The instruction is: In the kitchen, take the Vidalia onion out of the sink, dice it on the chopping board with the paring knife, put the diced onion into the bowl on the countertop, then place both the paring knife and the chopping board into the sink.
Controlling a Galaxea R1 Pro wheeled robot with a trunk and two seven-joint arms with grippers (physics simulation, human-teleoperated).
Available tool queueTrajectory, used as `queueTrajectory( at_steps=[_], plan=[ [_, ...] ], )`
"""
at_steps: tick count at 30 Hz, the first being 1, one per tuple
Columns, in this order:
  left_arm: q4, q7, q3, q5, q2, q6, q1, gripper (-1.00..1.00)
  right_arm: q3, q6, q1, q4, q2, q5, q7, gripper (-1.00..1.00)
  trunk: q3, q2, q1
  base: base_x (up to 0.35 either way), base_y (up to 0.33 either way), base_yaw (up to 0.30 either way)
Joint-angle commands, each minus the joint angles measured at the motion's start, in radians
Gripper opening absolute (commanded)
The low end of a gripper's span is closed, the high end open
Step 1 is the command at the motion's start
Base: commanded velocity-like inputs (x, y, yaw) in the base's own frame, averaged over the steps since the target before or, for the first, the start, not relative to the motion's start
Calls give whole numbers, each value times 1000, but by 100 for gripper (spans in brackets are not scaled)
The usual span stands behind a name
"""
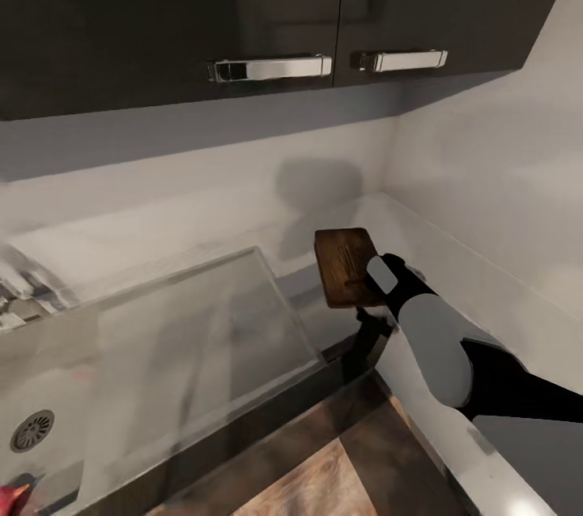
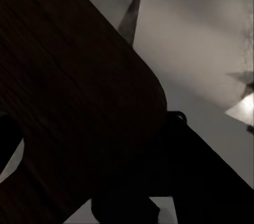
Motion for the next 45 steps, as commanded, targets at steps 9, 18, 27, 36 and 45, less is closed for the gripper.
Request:
queueTrajectory(
  at_steps=[9,18,27,36,45],
  plan=[
    [-3,0,0,6,0,-1,1,100,1,5,0,-4,0,-12,-8,-100,2,-2,0,-93,0,0],
    [-3,0,0,6,0,-1,0,100,1,6,0,-6,0,-12,-9,-100,16,-2,0,0,0,0],
    [-2,0,0,6,-2,-1,1,100,0,6,0,-7,1,-12,-8,-100,31,-2,0,-156,0,0],
    [-2,1,1,6,-2,-1,1,100,8,4,0,-83,13,-12,-5,-100,45,-2,0,-330,0,0],
    [-3,2,2,6,-2,-1,0,100,16,-3,0,-151,64,-4,1,-100,60,-2,0,-142,0,0]
  ],
)
